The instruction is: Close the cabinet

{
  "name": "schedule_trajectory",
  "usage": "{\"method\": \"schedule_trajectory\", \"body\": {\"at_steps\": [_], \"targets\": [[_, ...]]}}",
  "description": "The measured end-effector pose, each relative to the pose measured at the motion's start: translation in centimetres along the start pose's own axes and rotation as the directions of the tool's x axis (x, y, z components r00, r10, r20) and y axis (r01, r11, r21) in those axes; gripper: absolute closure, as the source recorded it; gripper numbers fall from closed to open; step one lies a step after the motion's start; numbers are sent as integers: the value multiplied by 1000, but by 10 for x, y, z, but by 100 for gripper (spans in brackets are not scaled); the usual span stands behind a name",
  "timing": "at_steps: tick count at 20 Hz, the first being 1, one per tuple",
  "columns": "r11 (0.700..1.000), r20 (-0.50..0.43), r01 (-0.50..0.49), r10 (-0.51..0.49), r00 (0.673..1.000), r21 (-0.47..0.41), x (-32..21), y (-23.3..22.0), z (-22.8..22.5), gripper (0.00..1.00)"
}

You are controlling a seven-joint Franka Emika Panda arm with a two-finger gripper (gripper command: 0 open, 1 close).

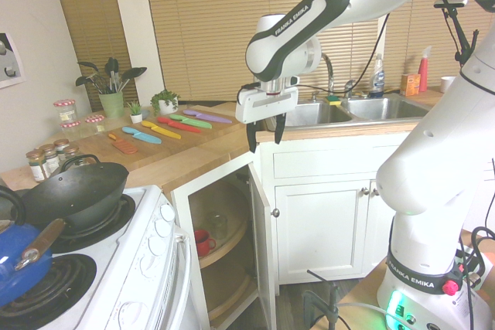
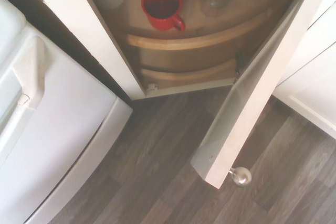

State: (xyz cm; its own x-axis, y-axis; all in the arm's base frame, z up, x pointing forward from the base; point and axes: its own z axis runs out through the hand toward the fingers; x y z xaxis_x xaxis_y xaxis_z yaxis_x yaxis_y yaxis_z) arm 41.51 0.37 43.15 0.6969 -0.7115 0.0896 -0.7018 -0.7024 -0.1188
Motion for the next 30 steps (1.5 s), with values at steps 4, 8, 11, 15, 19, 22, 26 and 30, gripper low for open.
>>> {"method": "schedule_trajectory", "body": {"at_steps": [4,8,11,15,19,22,26,30], "targets": [[1000,2,-1,1,1000,0,0,0,1,0],[1000,-12,18,-18,1000,-8,0,-3,3,0],[999,-26,32,-33,999,-14,0,-4,5,0],[998,-58,47,-49,997,-33,13,1,12,0],[997,-75,57,-62,995,-60,39,17,38,0],[996,-62,58,-62,996,-66,64,30,60,0],[995,-44,64,-68,997,-80,99,41,88,0],[991,-22,90,-92,996,-100,122,46,127,0]]}}
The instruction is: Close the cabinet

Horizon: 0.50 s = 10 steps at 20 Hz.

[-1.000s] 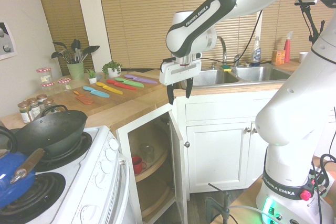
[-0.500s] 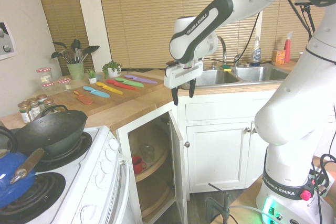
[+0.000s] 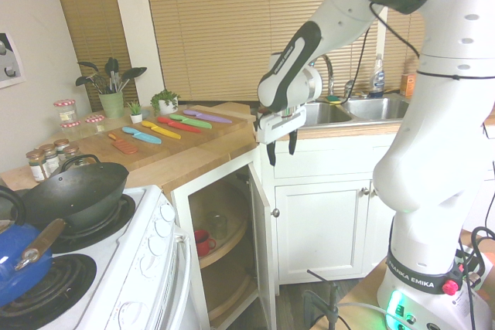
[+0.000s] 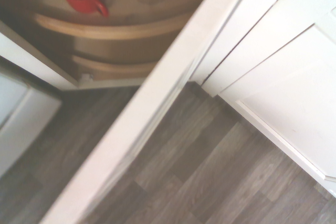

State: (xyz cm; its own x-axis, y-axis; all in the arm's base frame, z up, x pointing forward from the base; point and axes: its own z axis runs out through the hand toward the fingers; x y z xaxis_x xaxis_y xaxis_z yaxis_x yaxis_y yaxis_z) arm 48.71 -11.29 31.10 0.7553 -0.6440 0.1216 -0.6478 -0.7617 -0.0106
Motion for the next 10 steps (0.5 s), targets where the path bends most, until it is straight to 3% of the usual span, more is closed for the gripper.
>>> {"method": "schedule_trajectory", "body": {"at_steps": [10], "targets": [[986,16,160,-160,987,-51,9,-8,80,0]]}}
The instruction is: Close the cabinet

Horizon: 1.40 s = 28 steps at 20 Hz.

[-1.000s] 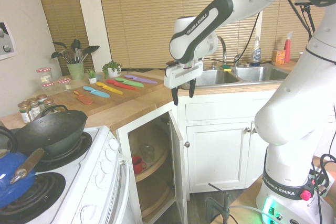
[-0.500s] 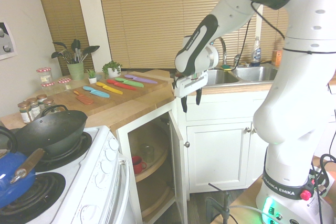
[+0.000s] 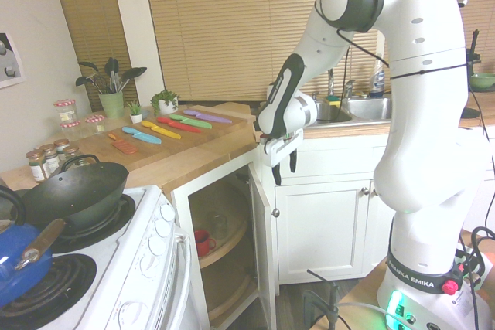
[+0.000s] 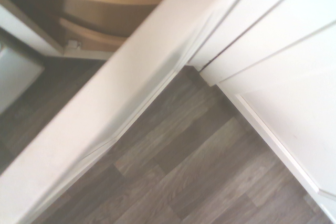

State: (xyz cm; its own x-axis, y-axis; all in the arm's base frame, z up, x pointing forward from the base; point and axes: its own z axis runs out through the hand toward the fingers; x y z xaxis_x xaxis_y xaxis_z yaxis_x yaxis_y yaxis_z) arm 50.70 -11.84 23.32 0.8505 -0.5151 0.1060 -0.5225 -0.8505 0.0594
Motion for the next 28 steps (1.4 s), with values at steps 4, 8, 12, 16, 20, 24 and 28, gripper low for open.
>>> {"method": "schedule_trajectory", "body": {"at_steps": [4,8,12,16,20,24,28], "targets": [[996,-17,91,-92,996,-24,-8,-17,13,0],[987,-25,155,-156,987,-39,-14,-26,21,100],[982,-23,181,-182,983,-43,-20,-33,22,100],[982,-24,184,-185,982,-44,-20,-34,22,100],[982,-24,183,-184,983,-44,-20,-33,22,100],[982,-24,183,-184,983,-44,-20,-33,22,100],[981,-25,187,-188,982,-44,-20,-35,21,100]]}}
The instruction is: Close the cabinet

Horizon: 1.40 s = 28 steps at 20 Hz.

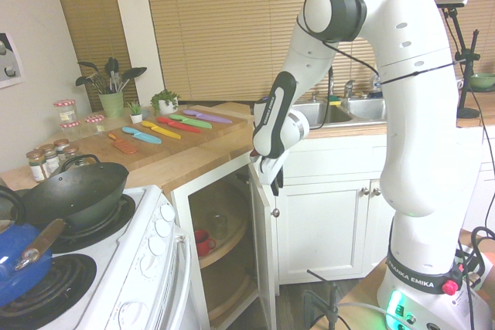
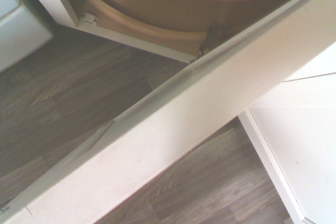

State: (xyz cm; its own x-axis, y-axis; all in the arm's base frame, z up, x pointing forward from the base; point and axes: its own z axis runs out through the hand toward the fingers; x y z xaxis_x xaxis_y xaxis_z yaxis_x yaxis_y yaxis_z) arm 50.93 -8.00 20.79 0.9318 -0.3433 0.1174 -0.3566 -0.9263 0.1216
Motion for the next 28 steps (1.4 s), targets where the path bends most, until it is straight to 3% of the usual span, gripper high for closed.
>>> {"method": "schedule_trajectory", "body": {"at_steps": [14,28], "targets": [[1000,25,29,-29,999,4,-4,-24,-3,100],[1000,70,16,-15,997,-16,4,-119,1,100]]}}
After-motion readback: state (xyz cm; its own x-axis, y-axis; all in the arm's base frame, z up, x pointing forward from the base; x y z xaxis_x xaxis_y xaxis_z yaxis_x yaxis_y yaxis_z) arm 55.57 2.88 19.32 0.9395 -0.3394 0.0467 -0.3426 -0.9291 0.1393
